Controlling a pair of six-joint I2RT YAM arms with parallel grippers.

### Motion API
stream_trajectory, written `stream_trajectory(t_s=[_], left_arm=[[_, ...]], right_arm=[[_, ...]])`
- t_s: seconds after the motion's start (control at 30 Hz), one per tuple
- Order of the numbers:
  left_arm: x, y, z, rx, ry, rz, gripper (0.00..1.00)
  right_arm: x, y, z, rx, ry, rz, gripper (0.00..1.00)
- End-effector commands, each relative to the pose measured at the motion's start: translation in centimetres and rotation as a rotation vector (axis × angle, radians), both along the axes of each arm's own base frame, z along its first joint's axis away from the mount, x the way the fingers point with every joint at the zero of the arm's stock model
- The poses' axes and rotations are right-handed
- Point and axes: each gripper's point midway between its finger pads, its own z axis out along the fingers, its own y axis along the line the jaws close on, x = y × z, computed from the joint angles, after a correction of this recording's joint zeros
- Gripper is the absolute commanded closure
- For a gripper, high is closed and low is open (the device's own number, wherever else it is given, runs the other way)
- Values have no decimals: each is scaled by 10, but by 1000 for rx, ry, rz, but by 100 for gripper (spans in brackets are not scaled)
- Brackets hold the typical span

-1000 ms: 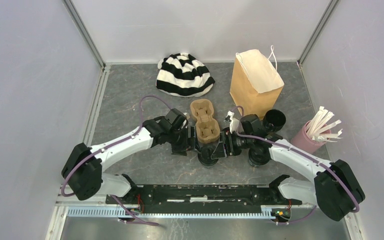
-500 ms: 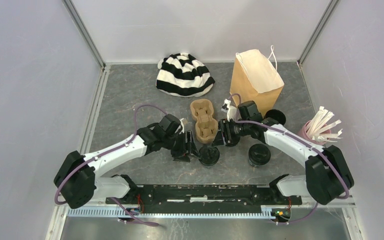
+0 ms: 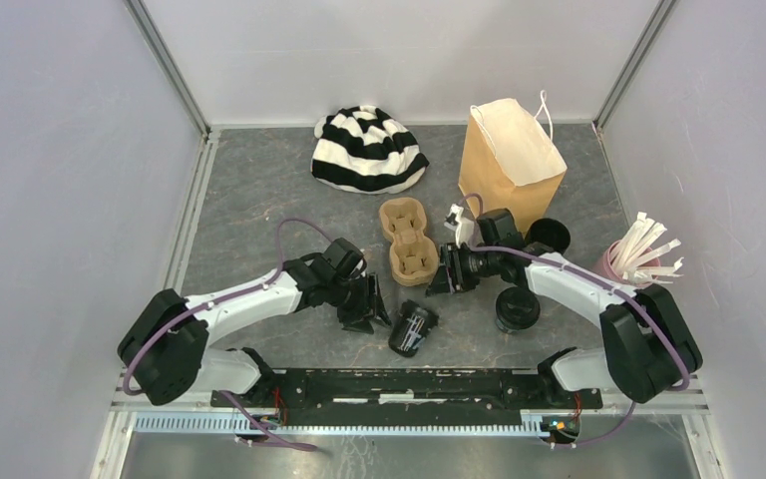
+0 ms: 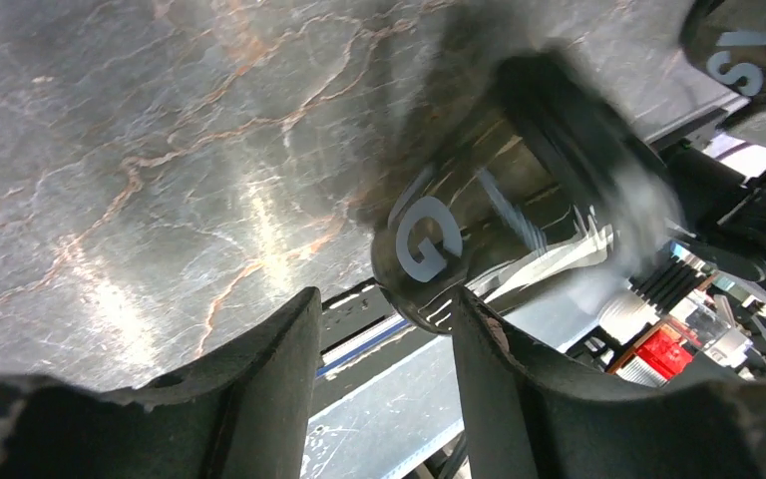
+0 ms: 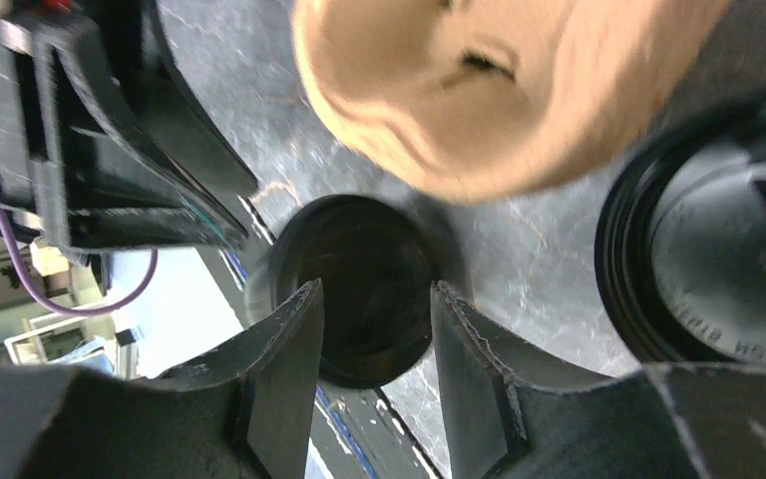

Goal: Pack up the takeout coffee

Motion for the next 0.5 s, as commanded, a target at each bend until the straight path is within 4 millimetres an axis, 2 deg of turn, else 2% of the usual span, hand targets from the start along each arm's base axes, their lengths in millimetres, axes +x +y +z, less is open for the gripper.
stream_trajectory(t_s=[0.0,0.13,0.23,0.4,0.47], left_arm=[[-1,11,-5,36,-39,-5,43],[4,10,14,6,-97,-7,42],[7,10,28,-16,-125,17,37],[7,5,41,-42,-122,2,24],[6,-1,49,-68,-118,-7,20]], right_arm=[[-13,-4,-10,12,11,-1,50],[-15,-1,7,53,-23,1,49],[-8,0,23,71,-69,-25,41],[6,-11,23,-73,-101,-21,29],[1,-11,28,-114,-111,24,24]])
